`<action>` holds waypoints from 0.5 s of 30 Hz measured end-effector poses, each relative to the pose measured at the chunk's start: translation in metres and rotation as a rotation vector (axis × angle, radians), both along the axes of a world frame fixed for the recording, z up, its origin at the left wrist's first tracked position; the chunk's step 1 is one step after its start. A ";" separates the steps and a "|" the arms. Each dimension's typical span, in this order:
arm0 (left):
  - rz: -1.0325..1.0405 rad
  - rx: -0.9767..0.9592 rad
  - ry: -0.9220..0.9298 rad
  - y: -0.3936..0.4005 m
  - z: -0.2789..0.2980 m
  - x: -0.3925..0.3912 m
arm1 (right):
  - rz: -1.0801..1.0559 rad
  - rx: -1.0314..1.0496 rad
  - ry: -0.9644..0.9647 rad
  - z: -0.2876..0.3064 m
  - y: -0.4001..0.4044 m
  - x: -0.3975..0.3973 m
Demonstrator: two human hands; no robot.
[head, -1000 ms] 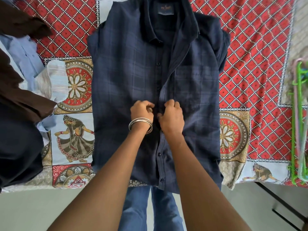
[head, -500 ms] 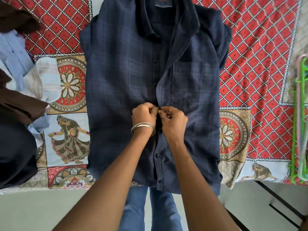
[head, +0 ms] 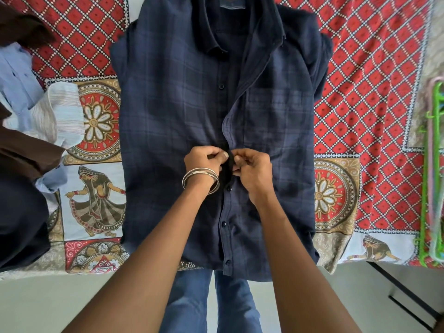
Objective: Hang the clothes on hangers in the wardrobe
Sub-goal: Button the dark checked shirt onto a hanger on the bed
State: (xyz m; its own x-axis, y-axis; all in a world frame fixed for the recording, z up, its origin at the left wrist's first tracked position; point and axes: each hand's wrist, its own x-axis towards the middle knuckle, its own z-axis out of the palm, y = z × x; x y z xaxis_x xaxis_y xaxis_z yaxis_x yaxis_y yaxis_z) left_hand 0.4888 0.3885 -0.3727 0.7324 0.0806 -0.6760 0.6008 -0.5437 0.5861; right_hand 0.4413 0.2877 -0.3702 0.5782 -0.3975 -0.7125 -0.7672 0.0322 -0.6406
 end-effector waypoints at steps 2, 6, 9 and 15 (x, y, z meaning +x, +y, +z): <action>0.008 -0.013 0.028 0.001 -0.001 0.002 | -0.003 0.018 -0.012 0.002 0.000 0.004; -0.004 -0.018 0.107 0.002 -0.001 0.003 | 0.053 -0.039 -0.029 0.004 0.000 0.003; 0.018 -0.070 0.154 0.005 0.002 0.013 | 0.093 -0.093 -0.062 0.004 0.002 0.005; 0.027 -0.144 0.176 0.004 0.007 0.010 | 0.114 -0.164 -0.099 0.010 0.005 0.001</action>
